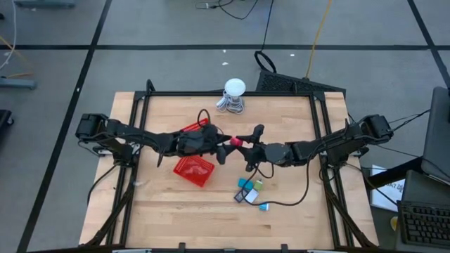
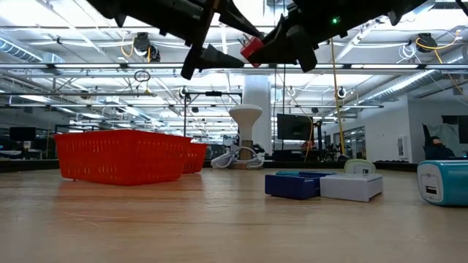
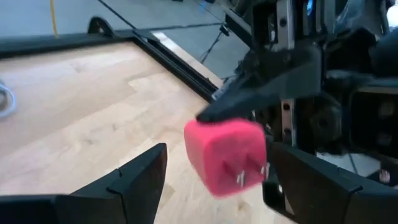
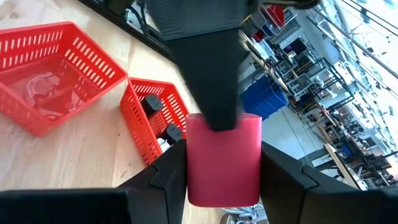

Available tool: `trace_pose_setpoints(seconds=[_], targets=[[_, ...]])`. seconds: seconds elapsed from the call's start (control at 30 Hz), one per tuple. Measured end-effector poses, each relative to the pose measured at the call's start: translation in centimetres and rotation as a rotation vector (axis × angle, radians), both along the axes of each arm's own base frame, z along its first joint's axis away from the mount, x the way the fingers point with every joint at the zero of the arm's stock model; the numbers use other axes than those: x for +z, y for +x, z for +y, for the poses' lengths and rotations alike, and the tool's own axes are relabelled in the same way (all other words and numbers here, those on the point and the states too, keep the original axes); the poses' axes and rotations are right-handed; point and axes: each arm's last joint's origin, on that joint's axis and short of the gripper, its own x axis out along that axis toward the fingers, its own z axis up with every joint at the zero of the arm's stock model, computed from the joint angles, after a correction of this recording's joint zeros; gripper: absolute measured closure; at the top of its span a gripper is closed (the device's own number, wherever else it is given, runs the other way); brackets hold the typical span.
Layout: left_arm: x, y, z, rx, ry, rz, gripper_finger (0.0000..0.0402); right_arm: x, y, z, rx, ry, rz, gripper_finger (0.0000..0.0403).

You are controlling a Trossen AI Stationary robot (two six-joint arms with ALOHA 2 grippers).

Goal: Pick & Place Office items
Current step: Put the pink charger adapter into the top red basket

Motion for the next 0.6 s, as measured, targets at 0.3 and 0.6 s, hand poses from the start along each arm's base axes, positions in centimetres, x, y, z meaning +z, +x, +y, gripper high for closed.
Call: trace_pose_setpoints(seconds=[0.3, 0.6], targets=[[0.05, 0.13, 0.35, 0.021, 0.003, 0.014, 0.011, 0.11, 0.03, 0.01, 0.003, -0.013, -0.005, 0.0258], [-0.26, 0.25, 0.88, 0.034, -0.016, 0.025, 0.0112, 0.07, 0.03, -0.07, 0.0, -0.017, 0.0, 0.0258]])
